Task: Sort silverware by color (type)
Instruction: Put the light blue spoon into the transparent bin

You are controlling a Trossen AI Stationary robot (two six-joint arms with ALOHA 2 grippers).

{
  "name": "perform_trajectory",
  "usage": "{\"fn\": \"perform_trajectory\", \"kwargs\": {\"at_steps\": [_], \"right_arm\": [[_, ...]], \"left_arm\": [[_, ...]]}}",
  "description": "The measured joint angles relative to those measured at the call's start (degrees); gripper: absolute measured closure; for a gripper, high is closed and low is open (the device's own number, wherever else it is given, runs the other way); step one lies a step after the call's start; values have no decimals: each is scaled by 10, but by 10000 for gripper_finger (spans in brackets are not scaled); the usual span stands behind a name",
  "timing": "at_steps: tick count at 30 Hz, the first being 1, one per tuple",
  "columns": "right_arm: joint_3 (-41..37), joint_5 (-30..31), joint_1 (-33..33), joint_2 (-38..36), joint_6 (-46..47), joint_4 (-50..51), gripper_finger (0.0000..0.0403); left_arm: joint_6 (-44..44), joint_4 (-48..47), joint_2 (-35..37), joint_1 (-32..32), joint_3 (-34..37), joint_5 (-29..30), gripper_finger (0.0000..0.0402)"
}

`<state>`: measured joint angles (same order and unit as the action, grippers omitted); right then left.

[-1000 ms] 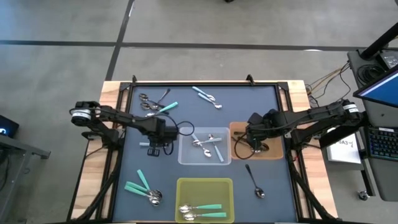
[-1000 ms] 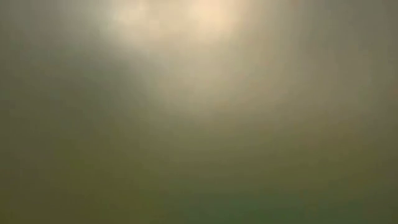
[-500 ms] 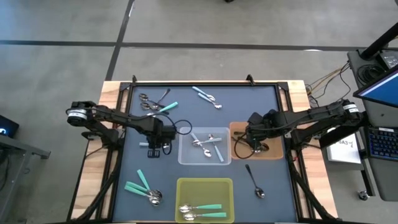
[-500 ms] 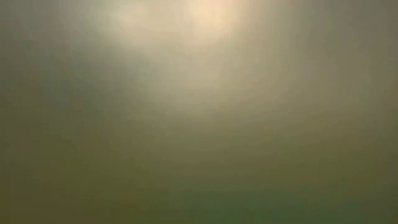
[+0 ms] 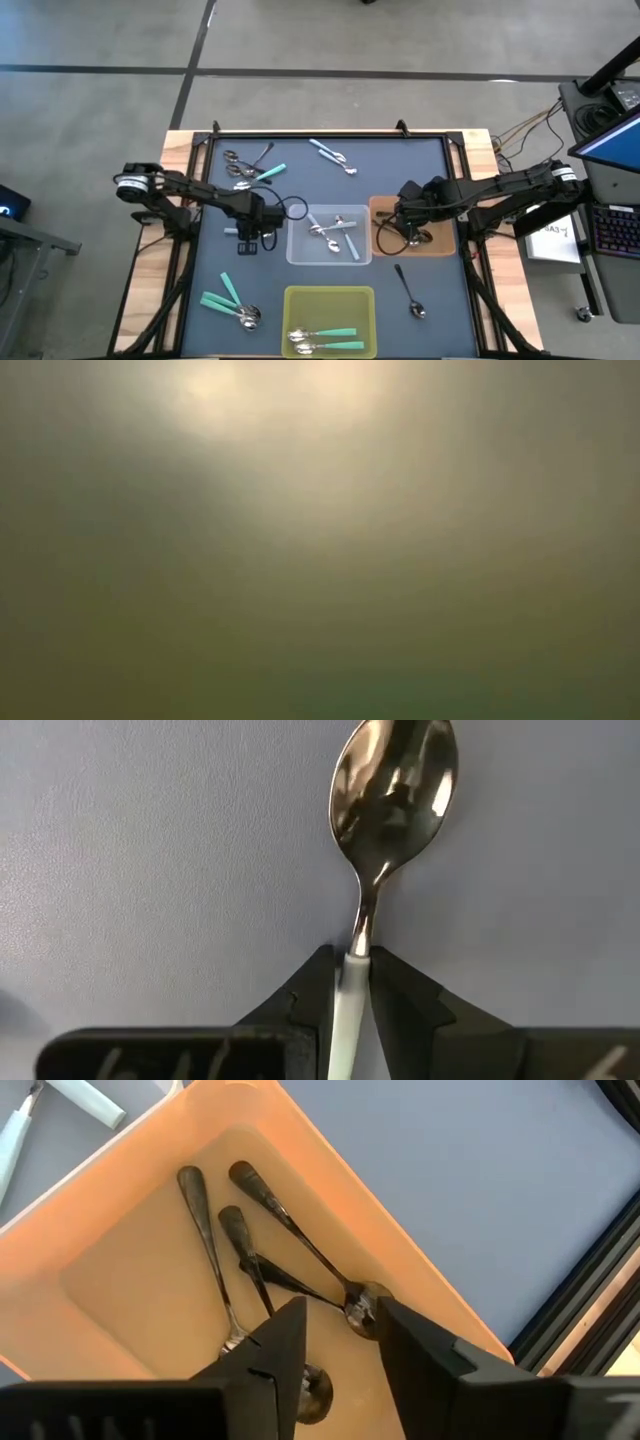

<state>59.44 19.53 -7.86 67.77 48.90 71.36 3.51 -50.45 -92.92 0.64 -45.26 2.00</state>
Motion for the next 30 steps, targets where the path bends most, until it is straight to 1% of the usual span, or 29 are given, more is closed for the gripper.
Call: {"fn": "perform_trajectory", "kwargs": {"at_steps": [4, 8, 11, 14, 18, 22, 25, 30], "right_arm": [[0, 0, 0, 0, 7, -1, 285], [0, 0, 0, 0, 7, -1, 284], [0, 0, 0, 0, 7, -1, 284], [0, 0, 0, 0, 7, -1, 286], [0, -1, 0, 0, 7, -1, 292], [0, -1, 0, 0, 5, -1, 301], [0, -1, 0, 0, 5, -1, 306], [0, 0, 0, 0, 4, -1, 309]], "left_arm": [[0, -2, -17, 0, -2, 1, 360], [17, -7, -14, 0, -9, 4, 390], [39, -5, 6, 0, -12, 13, 391], [67, 10, 33, 2, -14, 40, 395], [113, 3, 81, 1, -22, 32, 397], [149, 15, 131, 1, -58, 31, 398], [151, 65, 156, 1, -89, 31, 398], [149, 227, 157, 1, -114, 35, 397]]}}
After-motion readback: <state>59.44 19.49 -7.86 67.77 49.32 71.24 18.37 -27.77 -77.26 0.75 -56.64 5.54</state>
